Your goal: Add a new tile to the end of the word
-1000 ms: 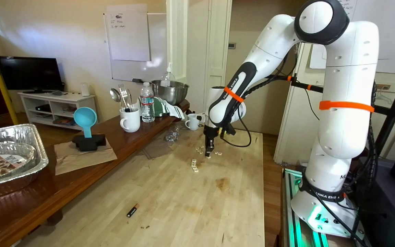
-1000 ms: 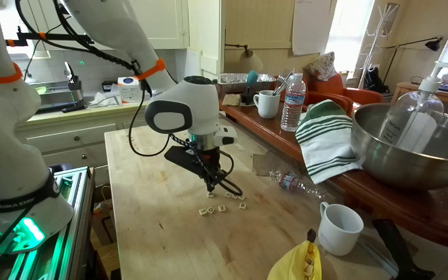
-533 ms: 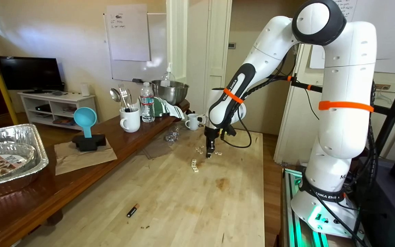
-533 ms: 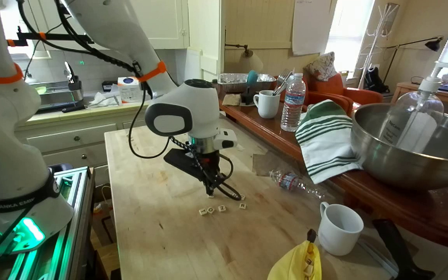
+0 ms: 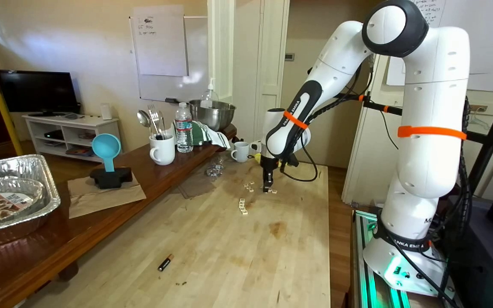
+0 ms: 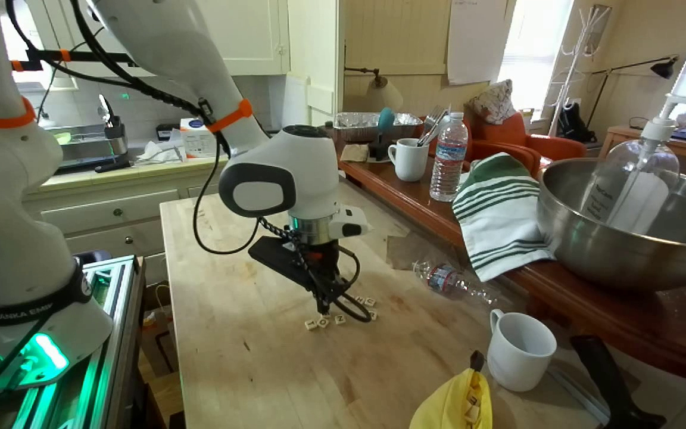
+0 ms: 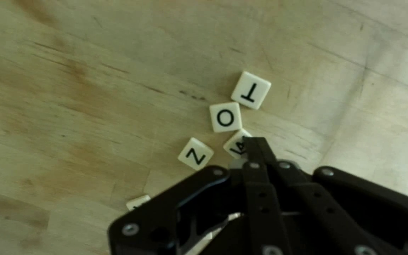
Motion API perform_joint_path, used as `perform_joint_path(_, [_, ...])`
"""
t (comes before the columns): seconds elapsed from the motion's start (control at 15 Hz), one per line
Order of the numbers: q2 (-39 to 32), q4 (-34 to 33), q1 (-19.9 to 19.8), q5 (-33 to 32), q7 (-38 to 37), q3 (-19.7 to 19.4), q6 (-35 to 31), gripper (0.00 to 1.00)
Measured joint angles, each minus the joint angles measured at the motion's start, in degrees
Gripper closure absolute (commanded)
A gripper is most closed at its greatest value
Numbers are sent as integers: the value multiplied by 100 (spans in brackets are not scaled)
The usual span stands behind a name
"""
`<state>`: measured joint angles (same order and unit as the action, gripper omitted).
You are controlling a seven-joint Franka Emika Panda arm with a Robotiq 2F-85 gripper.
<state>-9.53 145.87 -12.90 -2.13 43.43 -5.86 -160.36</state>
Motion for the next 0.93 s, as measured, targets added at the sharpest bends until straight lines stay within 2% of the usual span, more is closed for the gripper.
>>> perform_joint_path(0.53, [447,-26,64,615,11,361,63,100])
perform_joint_path(0.93, [541,-52,410,1244,11,608,82,100])
